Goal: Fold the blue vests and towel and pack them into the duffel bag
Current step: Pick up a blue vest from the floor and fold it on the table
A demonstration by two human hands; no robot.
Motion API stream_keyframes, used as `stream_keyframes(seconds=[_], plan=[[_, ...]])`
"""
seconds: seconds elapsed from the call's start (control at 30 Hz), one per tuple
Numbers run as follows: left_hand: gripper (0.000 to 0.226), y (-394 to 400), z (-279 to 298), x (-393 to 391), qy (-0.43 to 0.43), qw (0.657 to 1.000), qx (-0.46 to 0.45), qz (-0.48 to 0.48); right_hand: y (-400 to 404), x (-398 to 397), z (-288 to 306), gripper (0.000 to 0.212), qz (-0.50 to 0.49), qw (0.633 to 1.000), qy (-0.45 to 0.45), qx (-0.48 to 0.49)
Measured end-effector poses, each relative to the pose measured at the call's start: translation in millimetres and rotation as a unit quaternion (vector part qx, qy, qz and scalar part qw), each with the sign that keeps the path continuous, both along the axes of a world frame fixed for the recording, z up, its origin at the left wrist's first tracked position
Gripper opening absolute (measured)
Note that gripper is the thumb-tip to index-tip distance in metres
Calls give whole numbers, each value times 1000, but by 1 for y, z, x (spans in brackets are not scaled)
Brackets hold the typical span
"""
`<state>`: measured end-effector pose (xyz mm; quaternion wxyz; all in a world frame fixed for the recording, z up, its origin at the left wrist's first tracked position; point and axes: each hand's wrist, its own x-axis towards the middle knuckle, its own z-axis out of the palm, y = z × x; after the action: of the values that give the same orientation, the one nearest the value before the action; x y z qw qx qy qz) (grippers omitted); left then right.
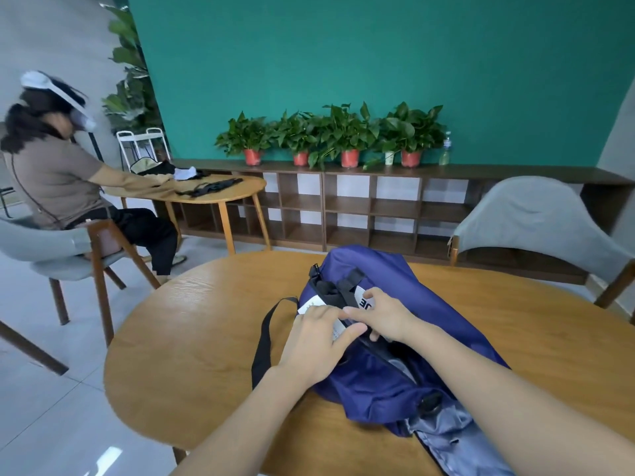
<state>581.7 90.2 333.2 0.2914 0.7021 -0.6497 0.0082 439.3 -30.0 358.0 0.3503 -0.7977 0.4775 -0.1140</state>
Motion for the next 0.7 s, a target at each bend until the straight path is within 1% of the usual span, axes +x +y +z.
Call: stream_keyframes(seconds=[0.1,0.17,0.23,0.27,0.37,0.43,0.5,0.6,0.7], plan=[[52,0,-3,3,9,1000,-13,-1,-3,3,-7,86,-1,999,-5,42],[52,1,-4,3,12,1000,-17,-1,-6,4,-10,82,-5,1000,-21,19],[54,2,-4,2,15,1000,-19,-1,-4,3,-8,67,-16,999,-29,-32],[57,3,-4,1,16,1000,-19,-2,-2,2,-3,63,-21,997,-18,-69],[64,3,-3,-2,12,999,-28,-15,2,-5,18,68,-31,979,27,-200],[65,-1,-1,-4,16,999,-43,-27,0,-14,35,72,-29,964,17,-263],[66,-8,0,-6,22,997,-59,-36,-7,-30,52,76,-37,954,1,-299],[69,-17,-1,-14,18,995,-81,-49,-22,-66,70,81,-88,950,-7,-300],[73,-23,-2,-22,15,994,-86,-62,-41,-103,65,80,-173,954,-23,-246]])
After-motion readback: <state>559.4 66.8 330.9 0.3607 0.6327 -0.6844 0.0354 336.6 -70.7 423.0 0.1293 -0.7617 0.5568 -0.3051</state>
